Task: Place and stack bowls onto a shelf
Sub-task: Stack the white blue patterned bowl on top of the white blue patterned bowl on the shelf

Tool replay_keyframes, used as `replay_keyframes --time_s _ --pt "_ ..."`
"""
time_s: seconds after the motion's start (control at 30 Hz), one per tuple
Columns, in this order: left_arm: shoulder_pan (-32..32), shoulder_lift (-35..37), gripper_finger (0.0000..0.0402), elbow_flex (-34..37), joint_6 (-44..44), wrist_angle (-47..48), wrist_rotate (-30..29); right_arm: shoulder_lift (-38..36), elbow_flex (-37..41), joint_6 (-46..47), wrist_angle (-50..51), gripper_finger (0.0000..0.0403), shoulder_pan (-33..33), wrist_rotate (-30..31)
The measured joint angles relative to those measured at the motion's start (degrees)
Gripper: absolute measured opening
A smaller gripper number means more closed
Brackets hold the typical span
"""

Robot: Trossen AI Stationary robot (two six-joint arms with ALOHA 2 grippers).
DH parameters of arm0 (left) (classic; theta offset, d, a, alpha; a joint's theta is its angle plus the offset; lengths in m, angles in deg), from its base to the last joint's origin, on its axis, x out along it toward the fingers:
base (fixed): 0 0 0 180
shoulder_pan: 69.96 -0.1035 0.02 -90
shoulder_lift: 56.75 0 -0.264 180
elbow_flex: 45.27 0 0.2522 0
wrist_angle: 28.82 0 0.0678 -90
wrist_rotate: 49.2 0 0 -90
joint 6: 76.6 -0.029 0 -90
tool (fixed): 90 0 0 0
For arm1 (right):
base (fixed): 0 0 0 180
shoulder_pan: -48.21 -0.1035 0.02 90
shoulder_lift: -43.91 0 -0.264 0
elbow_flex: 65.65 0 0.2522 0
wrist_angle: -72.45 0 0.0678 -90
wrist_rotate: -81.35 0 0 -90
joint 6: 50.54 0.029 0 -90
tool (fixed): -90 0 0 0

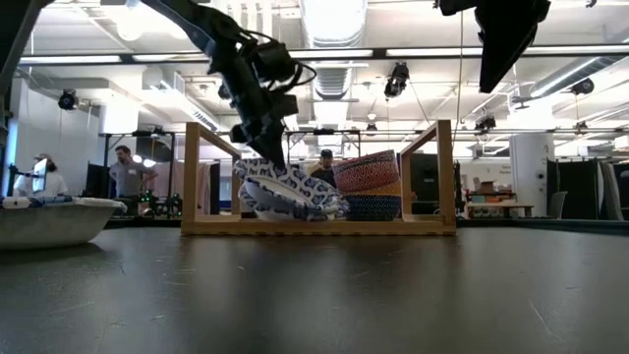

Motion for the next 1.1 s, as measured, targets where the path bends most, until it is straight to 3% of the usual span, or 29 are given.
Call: replay_keyframes --time_s 0.3,0.63,0.77,0.9,1.1 --pt "-1.7 -0.04 0.0039 -0.67 -3.36 -0.17 -1.46 0.0 0.0 0.17 0.01 0.0178 0.0 -0.4" --pt "-2.31 0.15 0.0122 -0.99 -5.58 0.25 -2.92 0.0 0.0 0.41 -0.18 0.0178 0.0 -0.42" --pt "-1.92 0.87 0.0139 -2.79 -4.11 2.14 1.93 0.0 0.0 0.41 -0.22 0.0178 0.0 -0.44" --pt "1.95 1.04 0.0141 -3.32 -2.73 5.16 7.83 0.0 0.0 0.36 -0.36 0.0178 0.0 -0.42" --pt "13.66 1.07 0.0142 -3.14 -0.88 5.21 6.98 0.0 0.0 0.21 -0.39 0.0178 0.0 -0.42"
